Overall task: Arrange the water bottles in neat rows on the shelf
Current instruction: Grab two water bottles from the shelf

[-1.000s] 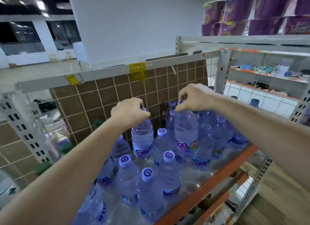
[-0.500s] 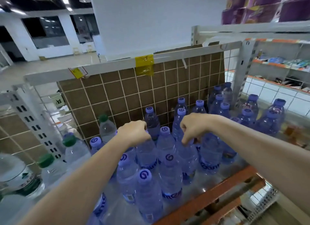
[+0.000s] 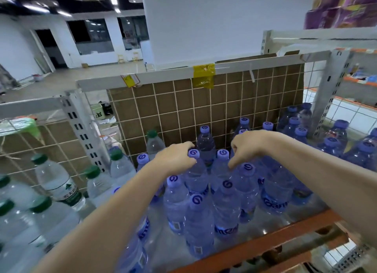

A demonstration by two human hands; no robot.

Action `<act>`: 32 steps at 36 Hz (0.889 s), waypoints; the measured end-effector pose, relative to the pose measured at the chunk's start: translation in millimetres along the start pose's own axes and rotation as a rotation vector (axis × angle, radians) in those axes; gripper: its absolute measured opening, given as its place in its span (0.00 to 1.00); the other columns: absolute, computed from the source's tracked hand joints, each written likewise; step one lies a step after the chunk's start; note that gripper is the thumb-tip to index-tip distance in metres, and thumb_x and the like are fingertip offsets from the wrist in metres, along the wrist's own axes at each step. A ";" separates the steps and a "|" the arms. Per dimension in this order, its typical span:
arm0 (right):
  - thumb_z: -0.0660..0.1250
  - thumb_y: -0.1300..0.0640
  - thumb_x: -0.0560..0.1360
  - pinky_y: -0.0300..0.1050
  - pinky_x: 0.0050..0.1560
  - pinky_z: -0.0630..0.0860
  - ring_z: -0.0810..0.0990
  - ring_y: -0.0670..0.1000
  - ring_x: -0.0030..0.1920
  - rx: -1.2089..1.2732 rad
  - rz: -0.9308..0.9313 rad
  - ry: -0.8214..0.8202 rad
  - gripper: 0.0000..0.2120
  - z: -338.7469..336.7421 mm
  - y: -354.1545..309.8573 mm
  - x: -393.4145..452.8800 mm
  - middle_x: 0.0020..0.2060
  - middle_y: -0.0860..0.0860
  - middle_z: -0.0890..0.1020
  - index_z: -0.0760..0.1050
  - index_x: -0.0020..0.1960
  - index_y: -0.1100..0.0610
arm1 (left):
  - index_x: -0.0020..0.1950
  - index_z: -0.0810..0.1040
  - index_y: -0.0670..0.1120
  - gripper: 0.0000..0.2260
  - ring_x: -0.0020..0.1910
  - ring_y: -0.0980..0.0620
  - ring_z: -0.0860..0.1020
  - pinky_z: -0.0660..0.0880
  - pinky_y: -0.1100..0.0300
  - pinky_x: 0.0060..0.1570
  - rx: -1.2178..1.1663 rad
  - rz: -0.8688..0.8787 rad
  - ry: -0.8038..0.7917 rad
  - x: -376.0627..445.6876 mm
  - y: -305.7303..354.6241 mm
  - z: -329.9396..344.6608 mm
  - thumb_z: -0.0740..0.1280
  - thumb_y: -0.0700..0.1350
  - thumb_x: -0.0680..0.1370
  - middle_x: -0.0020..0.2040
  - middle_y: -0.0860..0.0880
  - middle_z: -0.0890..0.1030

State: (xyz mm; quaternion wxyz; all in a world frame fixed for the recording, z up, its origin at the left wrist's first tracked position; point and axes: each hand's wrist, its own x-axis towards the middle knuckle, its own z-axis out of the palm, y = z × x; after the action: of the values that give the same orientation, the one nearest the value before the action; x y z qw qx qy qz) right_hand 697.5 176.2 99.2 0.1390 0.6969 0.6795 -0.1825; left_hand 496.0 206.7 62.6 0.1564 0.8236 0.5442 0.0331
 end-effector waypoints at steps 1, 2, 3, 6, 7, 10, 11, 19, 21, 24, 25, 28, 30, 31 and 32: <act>0.70 0.38 0.69 0.46 0.39 0.75 0.82 0.55 0.42 -0.008 -0.027 0.064 0.23 -5.2 -5.7 -0.2 0.42 0.54 0.83 0.78 0.48 0.58 | 0.66 0.71 0.51 0.18 0.58 0.48 0.76 0.74 0.50 0.58 -0.001 -0.006 0.044 -4.1 -3.8 -4.9 0.62 0.51 0.76 0.62 0.49 0.77; 0.69 0.39 0.70 0.46 0.39 0.75 0.82 0.55 0.43 -0.002 -0.061 0.121 0.23 -10.0 -11.9 0.1 0.43 0.55 0.84 0.79 0.49 0.59 | 0.63 0.74 0.51 0.16 0.57 0.48 0.76 0.74 0.50 0.57 0.001 -0.018 0.086 -8.3 -8.8 -10.6 0.62 0.51 0.76 0.60 0.49 0.78; 0.68 0.39 0.71 0.45 0.39 0.75 0.83 0.56 0.43 0.016 -0.097 0.168 0.23 -14.1 -19.1 0.3 0.43 0.56 0.85 0.80 0.49 0.60 | 0.60 0.76 0.51 0.14 0.55 0.48 0.77 0.75 0.51 0.56 -0.005 -0.034 0.123 -12.8 -14.6 -17.0 0.62 0.52 0.76 0.58 0.50 0.79; 0.68 0.41 0.72 0.45 0.38 0.74 0.83 0.57 0.43 0.077 -0.189 0.262 0.22 -20.2 -42.8 7.3 0.42 0.56 0.85 0.81 0.47 0.62 | 0.49 0.79 0.53 0.10 0.50 0.46 0.79 0.77 0.50 0.53 -0.042 -0.097 0.222 -27.6 -35.7 -39.7 0.63 0.53 0.73 0.51 0.50 0.82; 0.68 0.41 0.72 0.45 0.39 0.75 0.83 0.56 0.42 0.088 -0.215 0.280 0.21 -20.6 -50.7 11.2 0.41 0.56 0.85 0.81 0.46 0.61 | 0.48 0.79 0.53 0.09 0.47 0.47 0.80 0.77 0.50 0.52 -0.039 -0.112 0.249 -32.5 -43.3 -46.9 0.63 0.53 0.73 0.49 0.50 0.82; 0.69 0.40 0.71 0.49 0.46 0.79 0.82 0.54 0.43 0.120 -0.263 0.317 0.19 -19.2 -72.9 24.7 0.41 0.52 0.84 0.80 0.46 0.56 | 0.49 0.79 0.51 0.09 0.44 0.50 0.80 0.79 0.51 0.49 0.001 -0.164 0.299 -46.3 -67.7 -65.8 0.63 0.52 0.76 0.47 0.51 0.82; 0.69 0.40 0.72 0.50 0.47 0.78 0.81 0.53 0.43 0.130 -0.279 0.326 0.18 -18.8 -80.2 28.4 0.41 0.52 0.83 0.79 0.46 0.55 | 0.50 0.79 0.51 0.09 0.44 0.51 0.80 0.79 0.51 0.48 0.007 -0.183 0.302 -50.0 -77.0 -70.9 0.63 0.53 0.76 0.47 0.52 0.82; 0.68 0.44 0.74 0.49 0.48 0.77 0.78 0.53 0.47 0.144 -0.359 0.365 0.14 -22.9 -135.0 61.4 0.47 0.51 0.81 0.76 0.50 0.54 | 0.51 0.78 0.46 0.11 0.40 0.52 0.79 0.80 0.52 0.45 0.078 -0.251 0.234 -64.0 -127.9 -91.9 0.63 0.51 0.77 0.45 0.47 0.81; 0.68 0.45 0.74 0.50 0.49 0.76 0.78 0.54 0.49 0.120 -0.346 0.371 0.17 -23.7 -146.0 71.4 0.51 0.52 0.80 0.75 0.56 0.54 | 0.55 0.76 0.47 0.12 0.44 0.51 0.79 0.79 0.51 0.48 0.078 -0.251 0.177 -62.2 -137.2 -91.3 0.64 0.52 0.76 0.49 0.47 0.80; 0.68 0.45 0.74 0.53 0.54 0.77 0.79 0.55 0.52 0.124 -0.317 0.389 0.22 -25.0 -158.8 88.6 0.56 0.53 0.79 0.71 0.64 0.54 | 0.63 0.72 0.46 0.18 0.50 0.50 0.77 0.77 0.52 0.53 0.107 -0.243 0.081 -54.5 -149.8 -88.5 0.64 0.54 0.76 0.55 0.48 0.78; 0.68 0.45 0.74 0.54 0.55 0.77 0.79 0.55 0.52 0.131 -0.313 0.391 0.23 -25.5 -161.9 94.7 0.56 0.54 0.79 0.70 0.65 0.54 | 0.64 0.72 0.46 0.20 0.49 0.51 0.77 0.77 0.54 0.53 0.108 -0.234 0.060 -51.2 -153.0 -87.2 0.64 0.54 0.76 0.55 0.48 0.77; 0.68 0.47 0.75 0.55 0.58 0.76 0.78 0.56 0.56 0.137 -0.298 0.364 0.27 -27.2 -169.9 109.8 0.61 0.55 0.77 0.65 0.71 0.52 | 0.68 0.70 0.47 0.24 0.51 0.50 0.76 0.76 0.55 0.53 0.107 -0.175 -0.018 -39.6 -160.4 -79.9 0.66 0.55 0.75 0.57 0.48 0.77; 0.67 0.49 0.76 0.53 0.59 0.75 0.76 0.57 0.59 0.137 -0.291 0.345 0.30 -27.5 -174.4 119.5 0.64 0.55 0.75 0.62 0.74 0.51 | 0.68 0.69 0.48 0.24 0.52 0.49 0.75 0.75 0.55 0.53 0.115 -0.133 -0.088 -33.1 -162.6 -75.2 0.67 0.55 0.75 0.59 0.47 0.77; 0.67 0.49 0.76 0.52 0.59 0.75 0.76 0.57 0.60 0.137 -0.287 0.330 0.29 -27.2 -176.6 124.0 0.65 0.56 0.75 0.62 0.74 0.51 | 0.66 0.70 0.48 0.22 0.51 0.49 0.75 0.75 0.55 0.52 0.111 -0.113 -0.115 -30.4 -163.4 -72.8 0.67 0.55 0.75 0.57 0.47 0.77; 0.66 0.50 0.76 0.50 0.58 0.75 0.76 0.57 0.59 0.136 -0.283 0.311 0.28 -26.6 -178.5 128.5 0.64 0.56 0.75 0.63 0.74 0.51 | 0.63 0.71 0.48 0.20 0.50 0.49 0.75 0.74 0.56 0.50 0.106 -0.099 -0.137 -27.9 -163.5 -70.7 0.68 0.54 0.75 0.55 0.47 0.77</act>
State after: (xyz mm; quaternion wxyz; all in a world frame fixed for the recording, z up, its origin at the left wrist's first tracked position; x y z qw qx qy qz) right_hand 522.5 309.9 75.7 -0.0416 0.6221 0.7699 -0.1361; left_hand 323.9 255.7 84.9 0.1510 0.8030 0.5735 -0.0597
